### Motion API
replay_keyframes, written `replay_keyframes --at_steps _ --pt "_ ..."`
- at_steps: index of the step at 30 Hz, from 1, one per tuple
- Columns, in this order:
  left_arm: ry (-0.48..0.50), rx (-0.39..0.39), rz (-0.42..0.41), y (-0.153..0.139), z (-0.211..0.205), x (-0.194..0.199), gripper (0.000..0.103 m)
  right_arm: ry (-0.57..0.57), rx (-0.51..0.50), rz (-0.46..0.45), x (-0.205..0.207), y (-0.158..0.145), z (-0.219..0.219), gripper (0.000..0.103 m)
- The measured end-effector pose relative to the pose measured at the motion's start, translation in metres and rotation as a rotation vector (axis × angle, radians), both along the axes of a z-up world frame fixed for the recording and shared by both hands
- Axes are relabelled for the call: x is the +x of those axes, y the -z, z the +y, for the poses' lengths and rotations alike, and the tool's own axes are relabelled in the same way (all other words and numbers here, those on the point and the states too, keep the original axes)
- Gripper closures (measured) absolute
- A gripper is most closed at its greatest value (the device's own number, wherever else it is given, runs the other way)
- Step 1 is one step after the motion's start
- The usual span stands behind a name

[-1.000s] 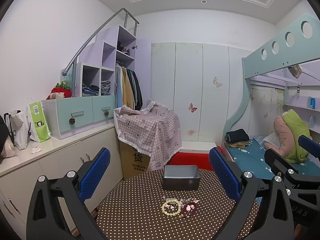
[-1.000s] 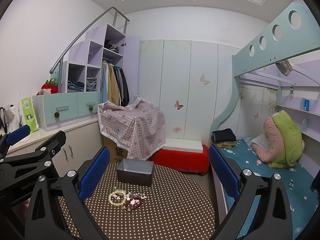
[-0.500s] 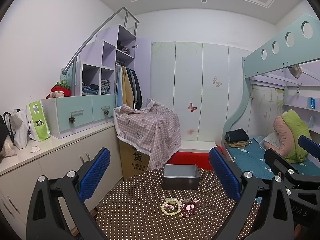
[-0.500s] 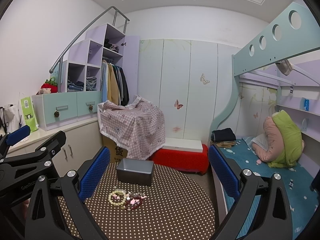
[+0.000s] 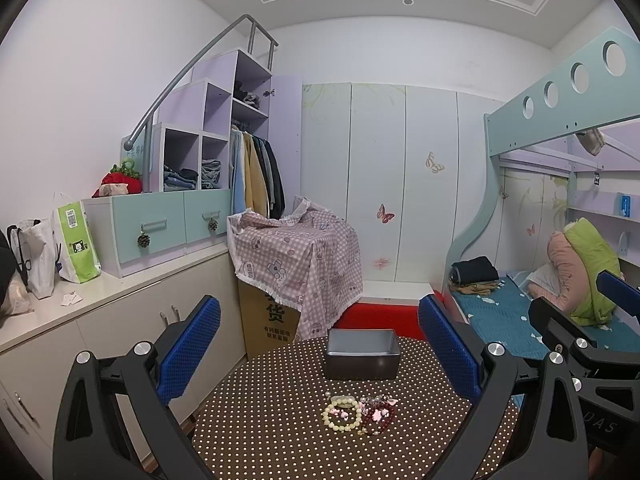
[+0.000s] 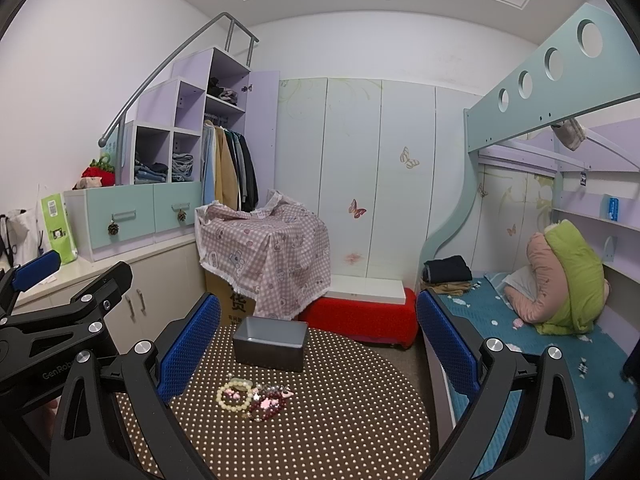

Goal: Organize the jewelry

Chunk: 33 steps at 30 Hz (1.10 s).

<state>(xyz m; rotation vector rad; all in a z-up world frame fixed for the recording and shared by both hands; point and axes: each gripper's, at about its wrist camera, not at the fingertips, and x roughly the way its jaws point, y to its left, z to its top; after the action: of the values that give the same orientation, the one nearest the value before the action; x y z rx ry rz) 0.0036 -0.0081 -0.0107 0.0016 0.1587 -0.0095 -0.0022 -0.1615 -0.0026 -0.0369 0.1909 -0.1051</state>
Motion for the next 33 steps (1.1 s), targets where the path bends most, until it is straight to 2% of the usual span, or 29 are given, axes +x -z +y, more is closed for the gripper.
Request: replay_keyframes --at_steps 23,33 --pt "-0.001 0.001 0.001 0.003 0.001 0.003 0.007 0.000 0.001 0.002 0.000 0.000 0.000 0.008" --pt "0.001 0.003 0.018 0.007 0.004 0.013 0.007 -0.001 0.003 0.014 -0.002 0.009 -0.018 0.008"
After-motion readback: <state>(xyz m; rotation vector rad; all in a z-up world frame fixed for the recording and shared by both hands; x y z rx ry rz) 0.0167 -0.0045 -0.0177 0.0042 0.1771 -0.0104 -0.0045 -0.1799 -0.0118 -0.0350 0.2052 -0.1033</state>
